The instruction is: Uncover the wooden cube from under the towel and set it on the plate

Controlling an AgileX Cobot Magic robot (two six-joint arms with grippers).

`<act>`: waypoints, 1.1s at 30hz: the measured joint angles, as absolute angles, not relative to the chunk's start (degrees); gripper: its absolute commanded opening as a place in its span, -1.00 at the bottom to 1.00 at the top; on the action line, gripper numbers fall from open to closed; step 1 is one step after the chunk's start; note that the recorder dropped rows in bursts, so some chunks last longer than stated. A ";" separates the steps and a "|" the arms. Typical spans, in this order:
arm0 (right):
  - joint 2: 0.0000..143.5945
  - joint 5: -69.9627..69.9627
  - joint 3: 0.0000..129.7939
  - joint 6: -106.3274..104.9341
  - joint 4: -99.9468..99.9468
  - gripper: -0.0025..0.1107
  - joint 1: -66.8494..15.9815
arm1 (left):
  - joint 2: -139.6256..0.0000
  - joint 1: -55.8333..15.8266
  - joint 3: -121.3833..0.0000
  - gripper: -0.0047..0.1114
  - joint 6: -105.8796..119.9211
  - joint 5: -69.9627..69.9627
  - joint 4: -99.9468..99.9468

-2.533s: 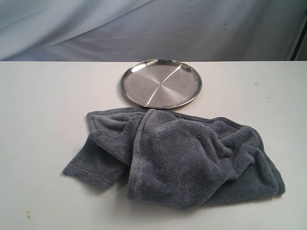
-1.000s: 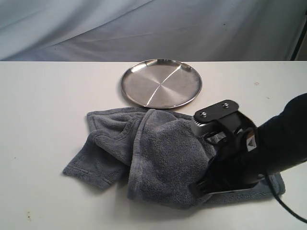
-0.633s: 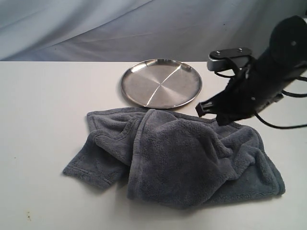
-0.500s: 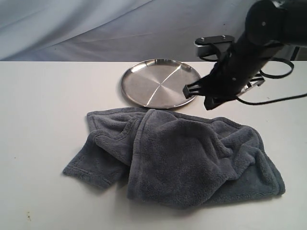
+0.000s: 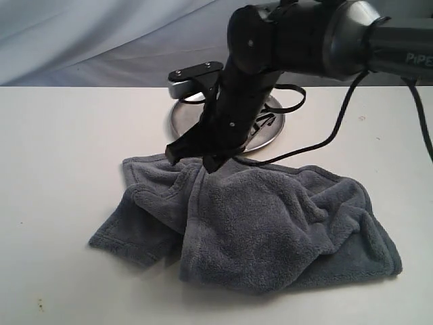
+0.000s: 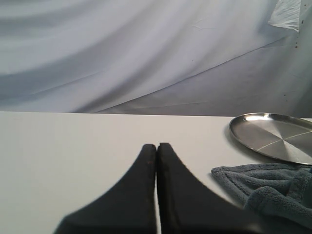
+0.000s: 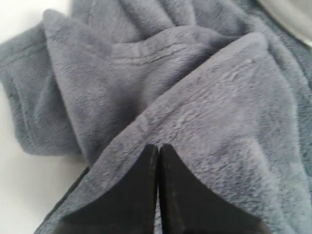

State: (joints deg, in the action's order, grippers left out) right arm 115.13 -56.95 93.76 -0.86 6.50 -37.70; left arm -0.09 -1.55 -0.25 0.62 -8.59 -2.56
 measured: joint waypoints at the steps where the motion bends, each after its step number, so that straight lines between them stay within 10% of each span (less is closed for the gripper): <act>1: 115.13 -57.65 93.76 -0.86 6.50 -0.96 -38.57 | -0.09 -1.55 -0.25 -0.89 0.62 -8.59 -2.56; 21: 99.40 -49.10 65.38 0.00 2.68 -0.96 -51.77 | -0.09 -1.55 -0.25 -0.89 0.62 -8.59 -2.56; 33: 88.18 -46.12 52.23 1.50 -0.44 -0.96 -34.64 | -0.09 -1.55 -0.25 -0.89 0.62 -8.59 -2.56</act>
